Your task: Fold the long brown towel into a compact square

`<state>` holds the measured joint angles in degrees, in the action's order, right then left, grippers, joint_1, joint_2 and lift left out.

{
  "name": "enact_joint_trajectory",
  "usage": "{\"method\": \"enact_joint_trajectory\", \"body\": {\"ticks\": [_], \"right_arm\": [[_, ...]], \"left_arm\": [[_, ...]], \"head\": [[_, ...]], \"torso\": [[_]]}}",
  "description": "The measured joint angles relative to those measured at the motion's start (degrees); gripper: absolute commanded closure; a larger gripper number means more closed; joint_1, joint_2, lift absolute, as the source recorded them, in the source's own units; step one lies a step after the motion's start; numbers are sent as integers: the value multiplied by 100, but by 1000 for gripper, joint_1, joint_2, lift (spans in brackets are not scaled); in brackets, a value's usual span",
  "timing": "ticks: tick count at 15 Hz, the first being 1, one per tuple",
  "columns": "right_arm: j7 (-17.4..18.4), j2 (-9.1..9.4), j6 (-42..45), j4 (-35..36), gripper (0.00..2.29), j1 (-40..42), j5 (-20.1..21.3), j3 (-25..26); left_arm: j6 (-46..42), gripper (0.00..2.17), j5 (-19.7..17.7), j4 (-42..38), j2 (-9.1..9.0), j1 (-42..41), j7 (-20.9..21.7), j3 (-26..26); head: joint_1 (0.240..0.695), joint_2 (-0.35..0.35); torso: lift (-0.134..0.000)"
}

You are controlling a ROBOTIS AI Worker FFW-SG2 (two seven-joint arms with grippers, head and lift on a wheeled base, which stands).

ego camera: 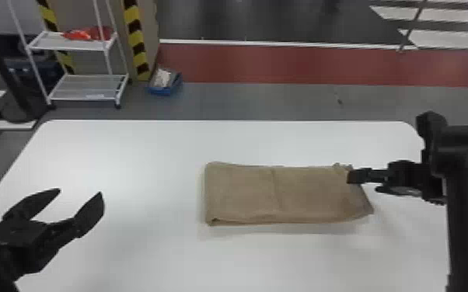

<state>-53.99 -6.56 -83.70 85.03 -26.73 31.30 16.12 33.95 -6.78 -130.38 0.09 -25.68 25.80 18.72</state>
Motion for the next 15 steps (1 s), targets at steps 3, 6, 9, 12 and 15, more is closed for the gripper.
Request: {"method": "enact_joint_trajectory", "body": {"ticks": [3,6,9,12,15], "right_arm": [[-83,-1,-20,-4,194,-21,80,-30],[-150,-3,-59,-4,194,-21,176,-62],[-175,-4,-63,-4,194,-19,286,-85],[-173,-9,-28,-62,194,-12,351,-131],[-122,17,118,-224,225,12,411,-229]], "left_arm": [[-387,151,-164,59,0,-21,-578,-224],[-914,151,-234,290,0,54,-977,-381],[-1239,151,-236,533,0,97,-1191,-425],[-1393,151,-236,662,0,115,-1245,-432],[-1414,151,-236,674,0,101,-1190,-419]], "head": [[695,-60],[695,-58],[695,-53],[695,-50],[695,-48]], "torso": [[-125],[-125],[-125],[-125],[-125]]}}
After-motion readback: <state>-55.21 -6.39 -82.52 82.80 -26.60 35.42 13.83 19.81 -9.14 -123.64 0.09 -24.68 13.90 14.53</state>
